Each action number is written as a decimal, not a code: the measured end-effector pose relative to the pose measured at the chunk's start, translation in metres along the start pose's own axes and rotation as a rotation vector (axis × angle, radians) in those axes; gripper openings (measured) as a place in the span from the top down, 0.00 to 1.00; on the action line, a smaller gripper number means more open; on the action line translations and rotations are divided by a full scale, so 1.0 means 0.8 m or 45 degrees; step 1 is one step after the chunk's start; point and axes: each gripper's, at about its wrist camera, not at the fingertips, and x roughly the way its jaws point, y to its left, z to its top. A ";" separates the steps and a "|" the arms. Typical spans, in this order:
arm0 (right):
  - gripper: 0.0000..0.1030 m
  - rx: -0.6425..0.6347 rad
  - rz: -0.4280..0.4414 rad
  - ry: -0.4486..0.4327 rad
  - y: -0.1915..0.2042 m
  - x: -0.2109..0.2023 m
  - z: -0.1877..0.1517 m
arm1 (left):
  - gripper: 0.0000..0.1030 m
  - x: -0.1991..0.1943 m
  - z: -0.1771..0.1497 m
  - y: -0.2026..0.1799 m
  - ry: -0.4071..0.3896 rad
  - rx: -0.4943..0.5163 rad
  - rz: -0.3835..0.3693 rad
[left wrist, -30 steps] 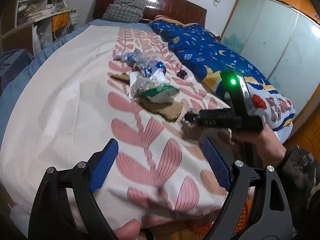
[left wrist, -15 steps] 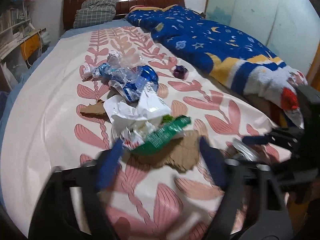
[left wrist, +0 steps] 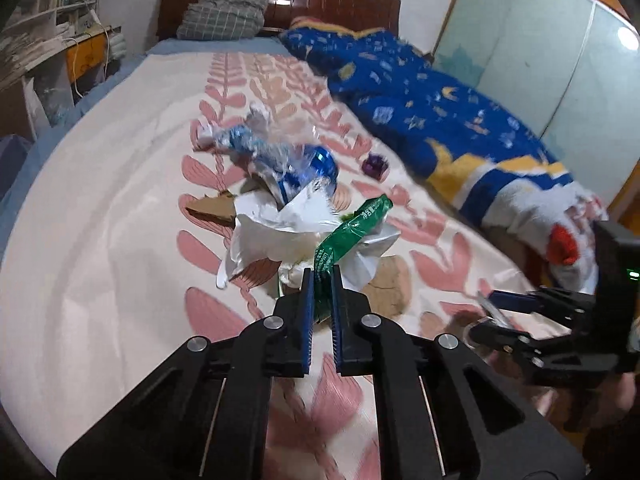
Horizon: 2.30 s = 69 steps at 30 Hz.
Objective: Collect trash
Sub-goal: 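Grasp the green-and-white plastic wrapper with the left gripper while the right holds the lid, then carry both items to the red basket and open both grippers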
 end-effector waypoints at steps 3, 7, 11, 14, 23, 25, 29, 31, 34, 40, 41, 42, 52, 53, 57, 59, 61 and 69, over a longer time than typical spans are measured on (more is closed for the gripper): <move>0.43 0.009 0.009 -0.036 0.002 -0.023 0.000 | 0.93 -0.048 0.001 -0.010 -0.060 0.013 -0.004; 0.43 -0.008 0.009 -0.128 0.012 -0.089 -0.005 | 0.93 -0.107 0.007 -0.035 -0.125 0.048 -0.036; 0.43 -0.010 -0.008 -0.209 0.012 -0.169 -0.022 | 0.93 -0.164 0.008 -0.082 -0.171 0.119 -0.110; 0.43 -0.012 -0.054 -0.240 0.008 -0.233 -0.051 | 0.93 -0.191 -0.005 -0.126 -0.158 0.167 -0.206; 0.43 0.231 -0.256 -0.158 -0.061 -0.366 -0.214 | 0.93 -0.153 -0.117 -0.284 0.154 0.431 -0.429; 0.43 0.328 -0.272 -0.119 -0.085 -0.368 -0.257 | 0.93 -0.139 -0.142 -0.304 0.219 0.480 -0.447; 0.43 0.472 -0.336 -0.023 -0.129 -0.338 -0.342 | 0.93 -0.099 -0.200 -0.343 0.374 0.558 -0.458; 0.43 0.541 -0.322 0.067 -0.149 -0.305 -0.387 | 0.93 -0.062 -0.237 -0.364 0.494 0.606 -0.434; 0.43 0.645 -0.293 0.147 -0.175 -0.264 -0.435 | 0.93 -0.024 -0.279 -0.388 0.607 0.681 -0.414; 0.43 0.875 -0.257 0.218 -0.221 -0.208 -0.510 | 0.93 0.038 -0.334 -0.405 0.761 0.726 -0.388; 0.43 0.888 -0.260 0.220 -0.224 -0.204 -0.513 | 0.93 0.042 -0.338 -0.409 0.768 0.739 -0.376; 0.43 0.900 -0.263 0.221 -0.226 -0.201 -0.516 | 0.93 0.048 -0.344 -0.409 0.782 0.742 -0.367; 0.27 0.876 -0.355 0.228 -0.228 -0.198 -0.506 | 0.82 0.050 -0.344 -0.418 0.772 0.743 -0.353; 0.27 0.876 -0.360 0.221 -0.230 -0.200 -0.504 | 0.74 0.047 -0.341 -0.418 0.760 0.744 -0.354; 0.27 0.861 -0.413 0.182 -0.231 -0.220 -0.491 | 0.28 0.035 -0.327 -0.420 0.695 0.718 -0.366; 0.27 0.856 -0.430 0.149 -0.228 -0.236 -0.477 | 0.28 0.028 -0.320 -0.419 0.671 0.723 -0.364; 0.27 0.830 -0.436 0.109 -0.221 -0.253 -0.457 | 0.28 0.017 -0.309 -0.412 0.638 0.717 -0.355; 0.27 0.540 -0.342 -0.106 -0.151 -0.307 -0.320 | 0.24 -0.050 -0.210 -0.329 0.410 0.494 -0.341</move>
